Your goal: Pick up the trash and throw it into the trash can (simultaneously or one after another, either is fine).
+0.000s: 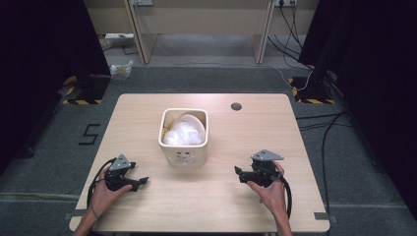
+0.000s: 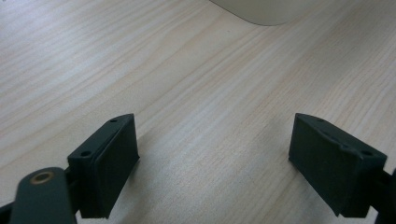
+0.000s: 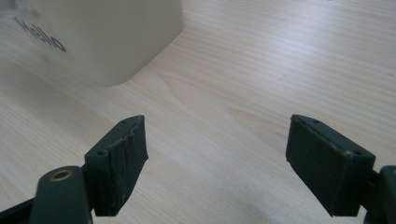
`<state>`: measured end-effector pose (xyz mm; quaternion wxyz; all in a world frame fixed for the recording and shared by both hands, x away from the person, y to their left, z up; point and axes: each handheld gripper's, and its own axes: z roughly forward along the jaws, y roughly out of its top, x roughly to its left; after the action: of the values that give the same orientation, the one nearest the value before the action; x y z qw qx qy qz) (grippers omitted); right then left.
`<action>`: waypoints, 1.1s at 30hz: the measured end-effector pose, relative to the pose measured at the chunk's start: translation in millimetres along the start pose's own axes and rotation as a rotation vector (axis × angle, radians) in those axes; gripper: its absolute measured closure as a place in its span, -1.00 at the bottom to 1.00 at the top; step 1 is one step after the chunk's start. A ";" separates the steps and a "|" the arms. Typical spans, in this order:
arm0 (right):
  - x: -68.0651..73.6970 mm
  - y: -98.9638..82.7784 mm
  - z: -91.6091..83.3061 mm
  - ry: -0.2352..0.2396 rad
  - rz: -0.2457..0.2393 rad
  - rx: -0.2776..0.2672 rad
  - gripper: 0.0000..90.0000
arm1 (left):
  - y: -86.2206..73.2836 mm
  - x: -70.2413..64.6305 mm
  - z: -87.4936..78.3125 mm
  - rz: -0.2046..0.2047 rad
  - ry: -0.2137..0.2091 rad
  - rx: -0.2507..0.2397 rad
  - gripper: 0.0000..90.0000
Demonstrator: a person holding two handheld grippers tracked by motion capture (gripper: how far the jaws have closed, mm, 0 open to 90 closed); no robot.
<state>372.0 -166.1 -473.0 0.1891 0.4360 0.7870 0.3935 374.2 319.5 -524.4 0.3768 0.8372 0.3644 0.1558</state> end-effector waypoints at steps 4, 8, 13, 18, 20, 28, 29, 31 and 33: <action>3.1 -2.2 1.4 0.010 -0.010 0.006 -0.54 | 0.0 0.0 0.0 0.000 0.000 0.000 -0.67; 5.3 -5.5 1.2 0.006 -0.010 0.015 -0.55 | 0.0 0.0 0.0 0.000 0.000 0.000 -0.67; 7.6 -10.8 1.1 0.007 -0.009 0.025 -0.55 | 0.0 0.0 0.0 0.000 0.000 0.000 -0.67; 11.0 -15.1 1.3 -0.008 -0.028 0.055 -0.55 | 0.0 0.0 0.0 0.000 0.000 0.000 -0.67; 12.4 -16.2 0.9 -0.008 -0.035 0.051 -0.55 | 0.0 0.0 0.0 0.000 0.000 0.000 -0.67; 15.0 -23.1 3.8 -0.006 -0.040 0.074 -0.55 | 0.0 0.0 0.0 0.000 0.000 0.000 -0.67; 15.4 -23.9 3.7 -0.010 -0.043 0.077 -0.55 | 0.0 -0.1 0.0 0.000 0.000 0.000 -0.67; 17.1 -25.7 3.8 -0.010 -0.049 0.077 -0.55 | 0.0 0.0 -0.1 0.001 0.000 0.001 -0.67; 18.5 -26.9 3.4 -0.011 -0.055 0.086 -0.55 | 0.0 0.1 -0.1 0.001 0.000 0.001 -0.67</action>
<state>349.6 -157.5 -495.3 0.1853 0.4243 0.8136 0.3516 374.2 319.5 -524.3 0.3763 0.8376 0.3640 0.1559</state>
